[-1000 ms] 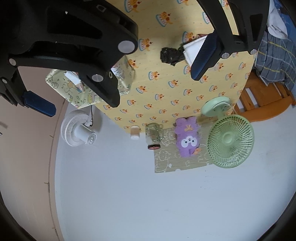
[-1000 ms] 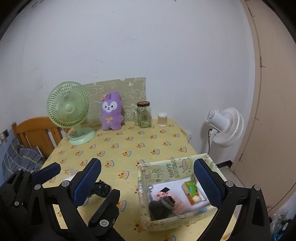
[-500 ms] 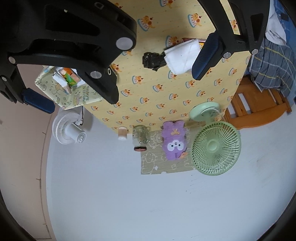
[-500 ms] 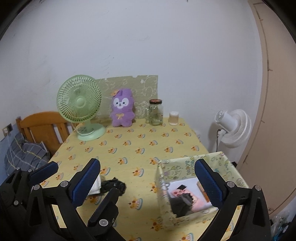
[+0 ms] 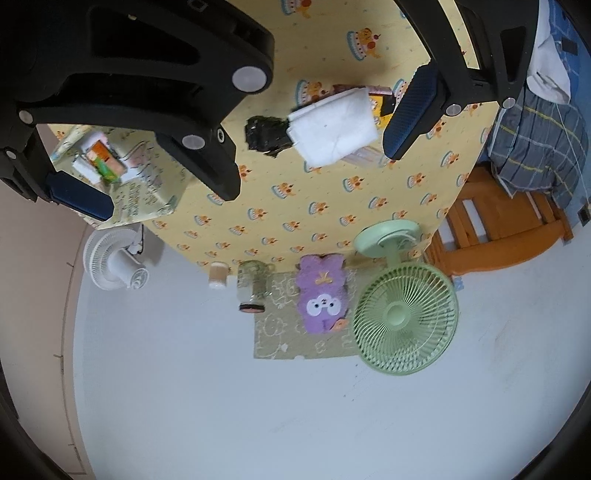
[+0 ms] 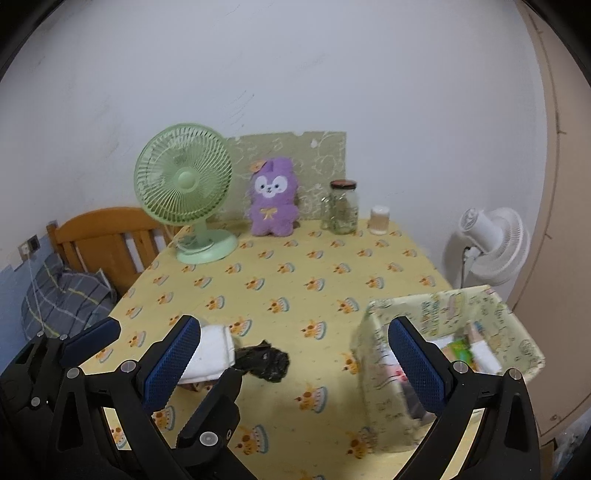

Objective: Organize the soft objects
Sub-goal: 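Withdraw both grippers from the box toward the white cloth and black bag, then grasp the folded white cloth with the left gripper while the right grasps the black plastic bag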

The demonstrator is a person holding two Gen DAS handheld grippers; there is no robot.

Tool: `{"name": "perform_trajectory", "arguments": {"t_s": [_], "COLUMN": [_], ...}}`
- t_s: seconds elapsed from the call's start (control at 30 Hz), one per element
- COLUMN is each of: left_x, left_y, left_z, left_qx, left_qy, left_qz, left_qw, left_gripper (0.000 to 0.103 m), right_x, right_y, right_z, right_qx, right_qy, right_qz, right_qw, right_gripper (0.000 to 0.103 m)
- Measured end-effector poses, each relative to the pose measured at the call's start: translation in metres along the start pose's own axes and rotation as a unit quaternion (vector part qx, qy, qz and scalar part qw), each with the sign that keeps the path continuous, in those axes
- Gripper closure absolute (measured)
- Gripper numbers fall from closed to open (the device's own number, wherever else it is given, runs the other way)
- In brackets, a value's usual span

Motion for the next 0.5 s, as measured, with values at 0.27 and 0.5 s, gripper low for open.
{"name": "perform_trajectory", "arguments": {"t_s": [0.27,0.5], "left_x": [0.020,0.038], "left_y": [-0.014,-0.022], "left_z": [0.012,0.022], "left_qx": [-0.007,-0.016], "left_qy": [-0.015,-0.035], "left_qz": [-0.011,-0.019], "left_qw": [0.9998,0.9991], "left_gripper": [0.002,0.003], "right_x": [0.023,0.043], "right_y": [-0.010,-0.015], "right_z": [0.011,0.018], "right_qx": [-0.003,-0.012], "right_qy": [-0.009,-0.022], "right_qz": [-0.019,-0.023], "right_qw": [1.000,0.999], "right_gripper": [0.001,0.003]}}
Point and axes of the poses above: each gripper's, at about its wrist camera, not at the fingertips, and x roughly the way its jaws point, y to its right, z to its underside, the point moved 3 cm from there along x, roughly the way its jaws point, and after that the axes turned 13 degrees about -z, right-handed, at the moved point
